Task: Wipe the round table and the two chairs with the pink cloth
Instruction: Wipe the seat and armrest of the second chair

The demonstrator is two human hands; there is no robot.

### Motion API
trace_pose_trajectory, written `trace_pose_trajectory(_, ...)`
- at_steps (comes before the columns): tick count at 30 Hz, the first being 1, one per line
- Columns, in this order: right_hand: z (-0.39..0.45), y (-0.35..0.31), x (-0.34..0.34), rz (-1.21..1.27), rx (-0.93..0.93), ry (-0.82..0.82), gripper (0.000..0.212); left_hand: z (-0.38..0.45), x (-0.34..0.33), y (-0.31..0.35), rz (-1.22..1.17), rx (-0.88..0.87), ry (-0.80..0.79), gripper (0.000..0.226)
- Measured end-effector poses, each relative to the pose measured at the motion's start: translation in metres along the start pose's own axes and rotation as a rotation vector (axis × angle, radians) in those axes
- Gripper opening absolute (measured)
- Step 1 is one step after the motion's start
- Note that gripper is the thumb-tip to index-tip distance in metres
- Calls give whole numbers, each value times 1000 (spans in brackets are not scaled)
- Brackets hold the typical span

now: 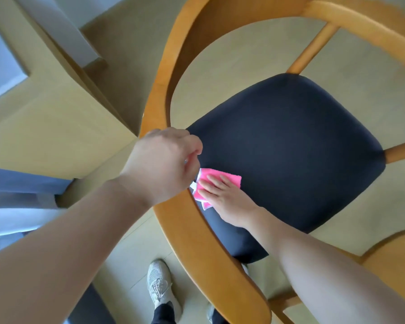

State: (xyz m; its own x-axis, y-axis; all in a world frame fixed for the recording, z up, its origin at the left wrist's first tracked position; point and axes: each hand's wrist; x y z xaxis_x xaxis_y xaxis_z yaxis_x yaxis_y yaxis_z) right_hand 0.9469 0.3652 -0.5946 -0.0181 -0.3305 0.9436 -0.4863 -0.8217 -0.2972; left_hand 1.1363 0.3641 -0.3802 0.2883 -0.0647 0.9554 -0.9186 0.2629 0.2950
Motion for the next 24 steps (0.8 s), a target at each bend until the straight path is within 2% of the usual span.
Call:
trace_pose_trajectory(3, 2, 0, -3, -47, 60, 13, 53, 0, -7, 2, 11, -1, 18, 20)
trace_pose_trajectory(7, -25, 2, -5, -98, 275, -18, 51, -6, -12, 5, 5, 33, 39, 22)
trace_pose_trajectory(11, -58, 2, -13, -102, 428, -161, 51, -9, -13, 7, 8, 56, 82, 21)
trace_pose_trajectory(17, -69, 11, -7, -124, 579, -215, 47, -15, -13, 9, 50, 88, 93, 17)
trace_pose_trajectory(20, -44, 12, 1, -136, 586, -192, 44, -15, -11, 9, 55, 100, 79, 19)
trace_pose_trajectory(24, -9, 9, 10, -132, 425, -169, 44, -19, -10, 12, 57, 112, 55, 16)
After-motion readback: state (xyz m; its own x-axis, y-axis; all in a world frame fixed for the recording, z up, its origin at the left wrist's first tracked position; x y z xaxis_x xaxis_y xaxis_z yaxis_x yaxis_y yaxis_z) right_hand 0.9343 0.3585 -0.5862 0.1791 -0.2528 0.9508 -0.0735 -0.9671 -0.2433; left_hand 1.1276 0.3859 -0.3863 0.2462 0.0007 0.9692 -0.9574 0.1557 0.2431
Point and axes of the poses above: each hand's wrist, its own z-axis towards the middle knuckle, its own x-axis out of the back of the hand, y = z × x
